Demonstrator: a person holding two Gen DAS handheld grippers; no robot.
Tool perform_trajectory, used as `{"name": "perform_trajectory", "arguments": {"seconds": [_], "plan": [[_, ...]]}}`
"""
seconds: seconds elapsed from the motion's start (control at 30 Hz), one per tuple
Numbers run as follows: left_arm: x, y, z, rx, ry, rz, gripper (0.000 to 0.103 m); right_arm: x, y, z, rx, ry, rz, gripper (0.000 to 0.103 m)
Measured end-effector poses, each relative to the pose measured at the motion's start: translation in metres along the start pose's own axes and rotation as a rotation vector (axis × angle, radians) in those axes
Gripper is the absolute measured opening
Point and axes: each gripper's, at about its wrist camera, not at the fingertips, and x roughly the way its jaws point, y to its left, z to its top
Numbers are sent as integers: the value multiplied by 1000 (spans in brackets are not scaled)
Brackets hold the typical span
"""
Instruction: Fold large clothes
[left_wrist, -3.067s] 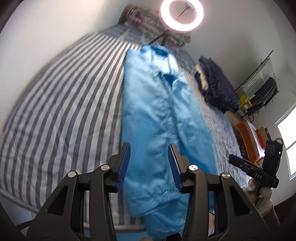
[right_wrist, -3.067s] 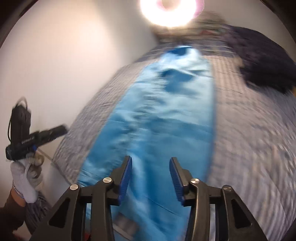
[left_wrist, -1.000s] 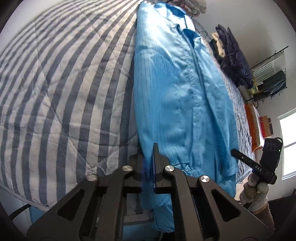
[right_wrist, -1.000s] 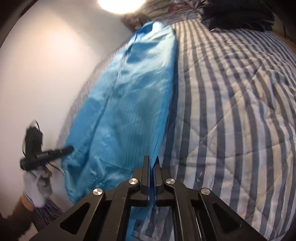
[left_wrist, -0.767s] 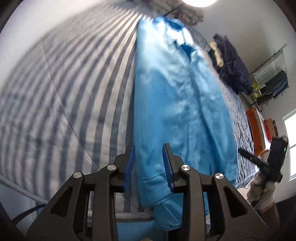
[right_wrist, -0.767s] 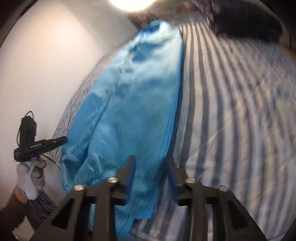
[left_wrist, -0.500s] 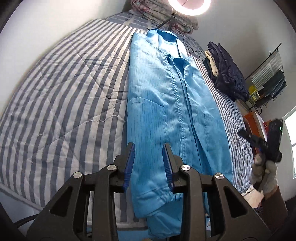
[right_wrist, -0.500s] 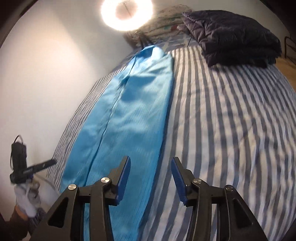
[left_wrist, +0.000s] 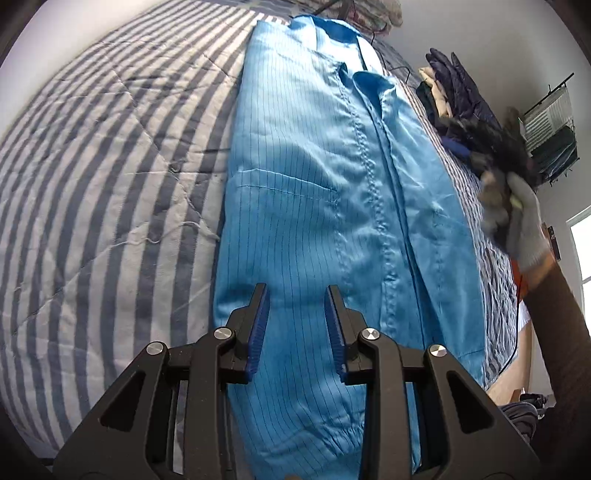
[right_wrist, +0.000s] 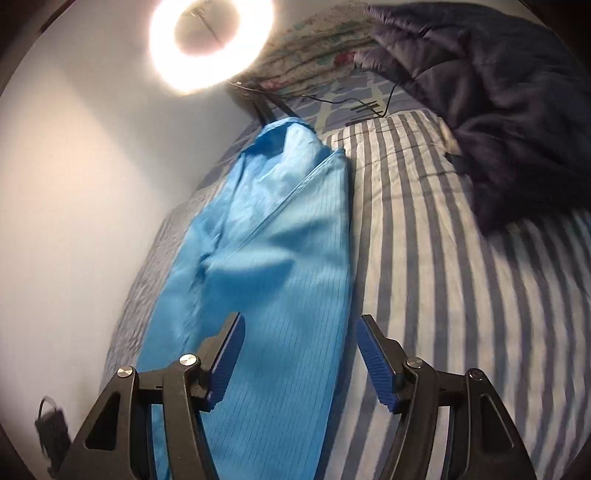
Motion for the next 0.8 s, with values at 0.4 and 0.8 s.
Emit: {"name": "perform_trajectory", "arguments": {"seconds": [0.4,0.8], "plan": [[3,-2,-1,51,-8,17,29,86,-11,67,30,45,-37,13],[-11,3,4,37,-39,-21,29,37,60,39,-288,-36,-180,24]]}}
